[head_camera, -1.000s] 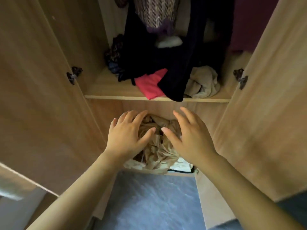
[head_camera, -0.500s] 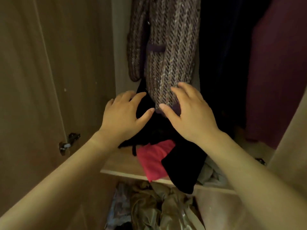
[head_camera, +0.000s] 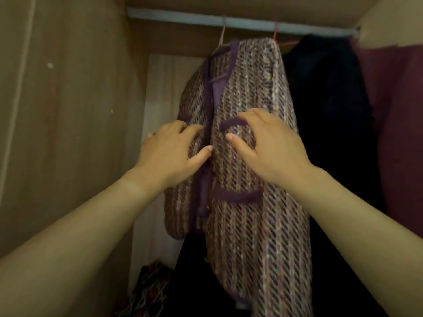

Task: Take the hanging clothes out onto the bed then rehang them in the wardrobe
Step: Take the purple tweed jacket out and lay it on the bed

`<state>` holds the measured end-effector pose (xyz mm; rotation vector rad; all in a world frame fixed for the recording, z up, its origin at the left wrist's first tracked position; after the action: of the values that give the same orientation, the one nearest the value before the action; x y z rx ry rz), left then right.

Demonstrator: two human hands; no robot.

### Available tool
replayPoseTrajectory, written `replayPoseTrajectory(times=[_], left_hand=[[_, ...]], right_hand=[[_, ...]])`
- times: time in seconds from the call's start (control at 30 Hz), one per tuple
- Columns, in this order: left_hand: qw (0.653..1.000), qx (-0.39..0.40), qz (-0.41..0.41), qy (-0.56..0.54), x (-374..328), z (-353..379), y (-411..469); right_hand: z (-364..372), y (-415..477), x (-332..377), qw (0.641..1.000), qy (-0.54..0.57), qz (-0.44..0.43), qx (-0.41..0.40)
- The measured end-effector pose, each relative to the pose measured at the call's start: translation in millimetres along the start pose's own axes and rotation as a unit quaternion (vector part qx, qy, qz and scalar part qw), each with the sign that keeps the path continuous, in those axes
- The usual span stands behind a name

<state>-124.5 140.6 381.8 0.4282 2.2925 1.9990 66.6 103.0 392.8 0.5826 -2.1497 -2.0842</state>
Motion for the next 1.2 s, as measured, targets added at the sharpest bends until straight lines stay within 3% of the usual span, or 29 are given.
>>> replayPoseTrajectory(times=[0.23,0.37,0.5,0.6,0.87,1.0,1.2], left_hand=[[0.995,-0.083,0.023,-0.044,49.8,30.3,75.1],[0.995,-0.082,0.016,-0.051,74.5,56.1,97.5],[0.994,-0.076,-0.009,-0.081,96.5,85.4,115.3],[0.993,-0.058,-0.035,-0.099,109.5,111.6,132.8],[0.990,-0.072,-0.042,-0.117,126.5,168.3,187.5],[0.989,-0.073,-0.040,-0.124,128.2,183.0,217.7],[0.980,-0.112,-0.040,-0.159,130.8,194.8,259.6]], right_hand=[[39.2,94.9,-19.8,0.994,-0.082,-0.067,-0.021],[54.0,141.8,-43.7,0.989,-0.113,-0.083,-0.041],[69.3,188.2,-67.8,0.968,-0.222,-0.111,-0.033],[81.8,222.6,-85.0,0.959,-0.273,-0.073,-0.002],[115.5,263.5,-118.4,0.971,-0.239,-0.005,0.017],[112.6,272.4,-133.8,0.984,-0.170,0.047,-0.024],[120.9,285.8,-152.5,0.978,-0.184,0.059,-0.082]])
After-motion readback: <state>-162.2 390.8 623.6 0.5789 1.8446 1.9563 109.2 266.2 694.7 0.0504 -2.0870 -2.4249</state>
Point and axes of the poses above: each hand's wrist, its own y-axis towards the middle knuckle, its own z-axis out of the palm, x = y × z, the point moved 1 cm from there along y, towards the middle knuckle, and after that the axes turned 15 degrees about -x, right-handed, at the moved point
